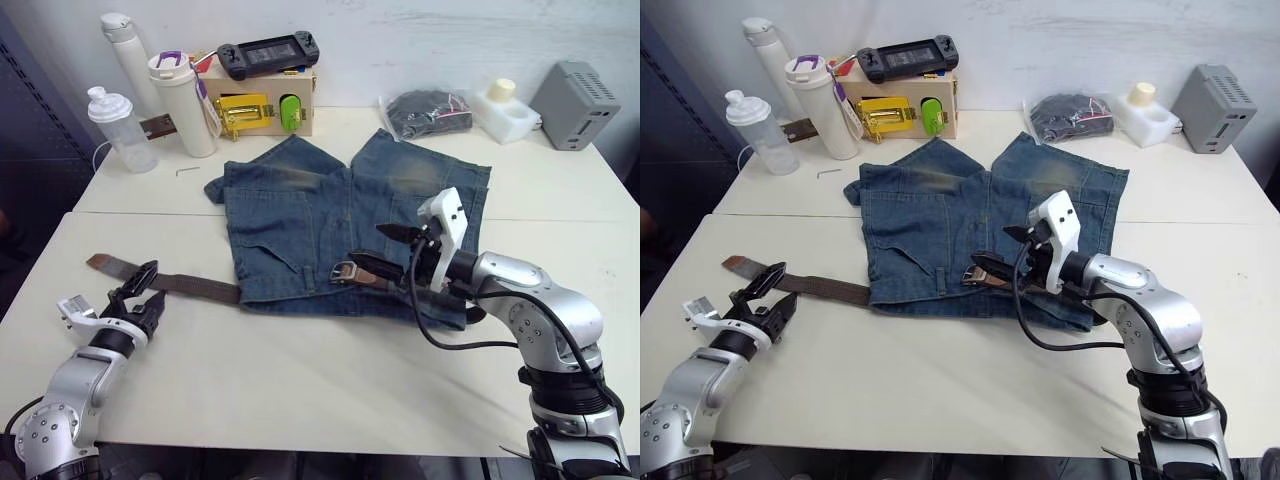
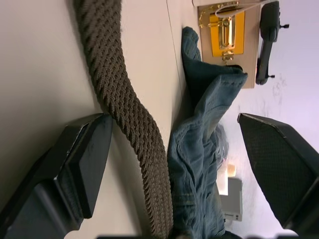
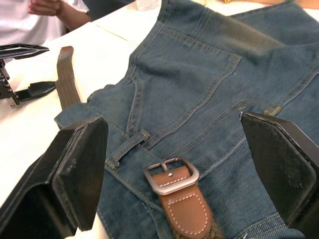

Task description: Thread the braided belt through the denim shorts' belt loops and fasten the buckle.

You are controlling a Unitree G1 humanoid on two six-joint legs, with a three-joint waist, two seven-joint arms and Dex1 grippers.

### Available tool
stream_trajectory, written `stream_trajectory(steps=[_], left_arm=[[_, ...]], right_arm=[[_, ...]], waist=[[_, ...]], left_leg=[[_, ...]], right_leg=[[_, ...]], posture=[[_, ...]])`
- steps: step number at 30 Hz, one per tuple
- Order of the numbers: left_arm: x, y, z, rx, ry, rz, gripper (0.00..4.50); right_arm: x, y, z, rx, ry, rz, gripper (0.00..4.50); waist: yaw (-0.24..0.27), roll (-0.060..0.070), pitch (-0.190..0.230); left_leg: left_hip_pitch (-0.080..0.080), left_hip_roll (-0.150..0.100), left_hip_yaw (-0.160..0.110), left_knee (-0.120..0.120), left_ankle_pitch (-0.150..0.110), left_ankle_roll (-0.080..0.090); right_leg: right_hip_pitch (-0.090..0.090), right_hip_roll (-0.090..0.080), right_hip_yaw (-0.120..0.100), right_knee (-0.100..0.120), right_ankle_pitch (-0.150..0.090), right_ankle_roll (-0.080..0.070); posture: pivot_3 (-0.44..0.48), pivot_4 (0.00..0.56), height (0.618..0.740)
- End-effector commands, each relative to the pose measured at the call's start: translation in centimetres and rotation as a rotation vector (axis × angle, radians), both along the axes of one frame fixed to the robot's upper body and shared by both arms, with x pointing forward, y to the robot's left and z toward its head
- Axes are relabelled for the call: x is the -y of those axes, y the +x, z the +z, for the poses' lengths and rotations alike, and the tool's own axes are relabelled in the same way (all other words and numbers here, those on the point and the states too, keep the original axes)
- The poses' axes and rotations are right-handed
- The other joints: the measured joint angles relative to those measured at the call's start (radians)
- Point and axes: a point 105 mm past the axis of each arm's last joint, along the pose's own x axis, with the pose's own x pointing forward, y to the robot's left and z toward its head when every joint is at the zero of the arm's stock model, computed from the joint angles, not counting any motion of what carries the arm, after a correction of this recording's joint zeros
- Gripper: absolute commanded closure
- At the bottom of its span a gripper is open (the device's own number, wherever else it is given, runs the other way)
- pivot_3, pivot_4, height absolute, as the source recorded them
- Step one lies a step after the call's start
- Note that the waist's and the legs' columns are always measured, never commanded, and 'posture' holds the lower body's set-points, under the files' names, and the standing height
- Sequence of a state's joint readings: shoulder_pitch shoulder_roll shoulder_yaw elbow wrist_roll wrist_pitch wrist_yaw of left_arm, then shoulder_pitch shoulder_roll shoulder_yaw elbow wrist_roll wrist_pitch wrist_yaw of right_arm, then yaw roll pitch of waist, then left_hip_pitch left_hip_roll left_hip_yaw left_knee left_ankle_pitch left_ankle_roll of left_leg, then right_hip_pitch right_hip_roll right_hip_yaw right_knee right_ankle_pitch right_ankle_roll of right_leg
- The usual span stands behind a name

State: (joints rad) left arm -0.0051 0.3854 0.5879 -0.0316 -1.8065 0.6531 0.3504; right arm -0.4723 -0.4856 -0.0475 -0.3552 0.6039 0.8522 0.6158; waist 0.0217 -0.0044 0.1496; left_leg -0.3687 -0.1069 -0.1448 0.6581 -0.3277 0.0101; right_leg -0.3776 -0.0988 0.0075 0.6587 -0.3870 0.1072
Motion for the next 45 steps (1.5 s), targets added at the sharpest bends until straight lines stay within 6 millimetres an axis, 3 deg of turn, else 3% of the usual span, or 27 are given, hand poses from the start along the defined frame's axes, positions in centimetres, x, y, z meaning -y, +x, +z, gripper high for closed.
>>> stream_trajectory(steps=[1,5,9,14,17,20,29,32,40,45], left_arm=[[0.2,-0.1,-1.8,-0.09,-0.031,0.019,0.06],[1.8,-0.2,-1.4,-0.081,-0.084,-0.022,0.06],[3.9,-1.5,-1.5,-0.108,-0.086,-0.087,0.06],[3.2,-2.3,-2.4,-0.153,-0.11,-0.04,0.06],[2.5,-0.8,-1.9,-0.127,-0.12,-0.015,0.06],[2.1,1.2,-1.6,-0.108,-0.135,-0.003,0.06],[1.6,3.0,-4.8,-0.216,-0.18,0.047,0.06],[1.4,3.5,-4.8,-0.205,-0.197,0.078,0.82],[1.9,5.4,-2.8,-0.163,-0.14,0.067,4.44],[2.2,6.0,0.1,-0.083,0.009,0.036,4.44]], right_arm=[[-0.2,-0.5,2.0,0.083,0.031,0.008,0.0],[-0.2,-0.7,2.2,0.087,0.039,0.006,0.0],[-0.3,-1.1,2.5,0.097,0.05,0.017,0.0],[-1.0,-2.7,3.0,0.11,0.074,0.126,0.0],[-2.1,-5.3,2.9,0.101,0.061,0.302,0.0],[-2.4,-6.4,2.5,0.083,0.038,0.386,0.0],[-2.5,-6.1,1.7,0.089,-0.016,0.415,0.0],[-2.4,-6.0,1.8,0.093,-0.015,0.407,0.0],[-2.1,-6.2,2.7,0.103,0.012,0.387,0.0],[-1.7,-6.4,2.9,0.099,0.014,0.373,0.0]], waist=[[0.003,0.0,0.0],[0.003,0.0,0.0],[0.002,0.0,0.0],[0.003,0.001,0.0],[0.007,0.001,0.0],[0.014,0.001,0.0],[0.026,0.003,-0.001],[0.029,0.006,-0.003],[0.032,0.007,-0.003],[0.031,0.005,-0.002]], left_leg=[[0.0,0.0,0.0,0.0,0.0,0.0],[0.0,0.0,0.0,0.0,0.0,0.0],[-0.001,0.0,0.0,0.0,0.0,0.0],[0.0,-0.001,0.0,-0.001,0.0,0.001],[0.0,0.0,0.0,-0.001,0.0,0.0],[0.0,0.0,-0.001,-0.001,0.001,-0.001],[0.0,0.0,-0.002,-0.002,0.002,-0.003],[0.001,0.0,-0.002,-0.002,0.002,-0.003],[0.001,0.0,-0.002,-0.005,0.005,-0.005],[0.001,0.001,-0.003,-0.007,0.005,-0.005]], right_leg=[[0.0,0.0,0.0,0.0,0.0,0.0],[0.0,0.0,0.0,0.0,0.0,0.0],[0.0,0.0,0.001,-0.001,0.0,0.0],[0.001,-0.001,0.001,-0.002,0.0,0.0],[0.001,0.0,0.001,-0.004,0.0,0.0],[0.002,0.0,0.0,-0.005,0.0,0.0],[0.002,0.001,0.0,-0.004,0.0,0.0],[0.002,0.001,0.0,-0.004,0.0,0.0],[0.001,0.001,-0.001,-0.004,0.0,0.0],[0.001,0.001,-0.001,-0.004,0.0,0.0]], posture=[[0.0,0.15,0.733],[0.0,0.15,0.733],[0.0,0.15,0.733],[0.0,0.15,0.733],[0.0,0.15,0.733],[0.0,0.15,0.733],[0.0,0.15,0.733],[0.0,0.15,0.733],[0.0,0.15,0.733],[0.0,0.15,0.733]])
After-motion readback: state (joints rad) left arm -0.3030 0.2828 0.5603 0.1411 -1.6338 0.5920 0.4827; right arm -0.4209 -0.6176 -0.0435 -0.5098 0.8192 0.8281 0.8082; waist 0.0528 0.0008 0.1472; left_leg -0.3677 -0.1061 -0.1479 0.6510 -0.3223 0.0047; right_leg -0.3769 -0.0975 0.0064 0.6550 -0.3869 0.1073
